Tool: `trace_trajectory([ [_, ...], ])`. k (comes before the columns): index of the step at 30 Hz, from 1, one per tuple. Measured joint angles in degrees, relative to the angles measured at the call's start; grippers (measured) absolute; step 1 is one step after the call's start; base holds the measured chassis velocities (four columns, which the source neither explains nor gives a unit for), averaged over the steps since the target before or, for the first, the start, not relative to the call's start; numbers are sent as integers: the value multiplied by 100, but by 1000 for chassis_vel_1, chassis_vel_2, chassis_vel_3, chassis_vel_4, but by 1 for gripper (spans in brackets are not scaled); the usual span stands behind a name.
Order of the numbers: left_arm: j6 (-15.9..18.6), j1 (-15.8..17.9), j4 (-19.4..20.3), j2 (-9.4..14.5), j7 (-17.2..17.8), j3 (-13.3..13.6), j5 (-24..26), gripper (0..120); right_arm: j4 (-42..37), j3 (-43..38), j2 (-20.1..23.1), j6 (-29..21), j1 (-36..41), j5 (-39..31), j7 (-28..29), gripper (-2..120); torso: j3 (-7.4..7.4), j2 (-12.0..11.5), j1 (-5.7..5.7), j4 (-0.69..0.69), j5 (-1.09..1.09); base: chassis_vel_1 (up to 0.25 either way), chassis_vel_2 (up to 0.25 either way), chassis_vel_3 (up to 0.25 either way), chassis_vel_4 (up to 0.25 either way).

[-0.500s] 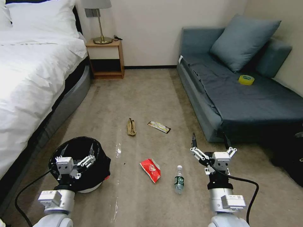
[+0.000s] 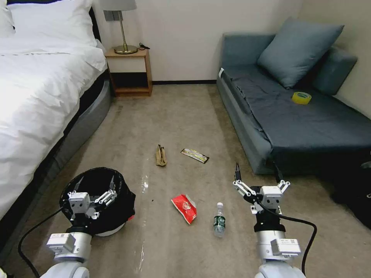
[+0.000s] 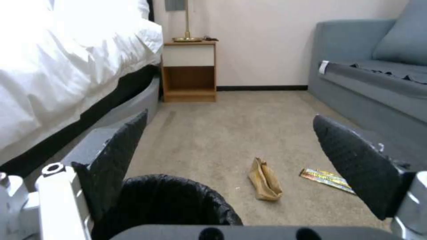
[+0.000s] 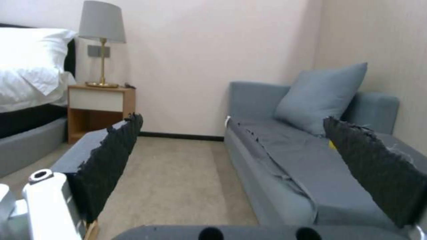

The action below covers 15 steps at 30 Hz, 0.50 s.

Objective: Pick up the trash bin, then pick up the garbage on the floor and place it into the trash bin.

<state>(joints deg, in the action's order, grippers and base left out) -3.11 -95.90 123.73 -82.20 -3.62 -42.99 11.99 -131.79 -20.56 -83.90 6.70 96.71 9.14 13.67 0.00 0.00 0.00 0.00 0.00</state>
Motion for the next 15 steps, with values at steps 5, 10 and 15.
trace_trajectory([
  [5,194,90,3,-103,66,77,-125,100,16,-101,-90,-304,-97,-59,-4,100,0,0,0,0,2,0,0,0,0],
  [10,1019,468,31,-558,274,461,-648,100,90,-358,-322,-1052,-365,-236,-16,100,0,0,0,0,1,0,0,0,0],
  [15,1727,729,258,-750,430,541,-875,100,155,-656,-525,-1815,-643,-565,-29,100,0,0,0,-1,2,0,0,0,0],
])
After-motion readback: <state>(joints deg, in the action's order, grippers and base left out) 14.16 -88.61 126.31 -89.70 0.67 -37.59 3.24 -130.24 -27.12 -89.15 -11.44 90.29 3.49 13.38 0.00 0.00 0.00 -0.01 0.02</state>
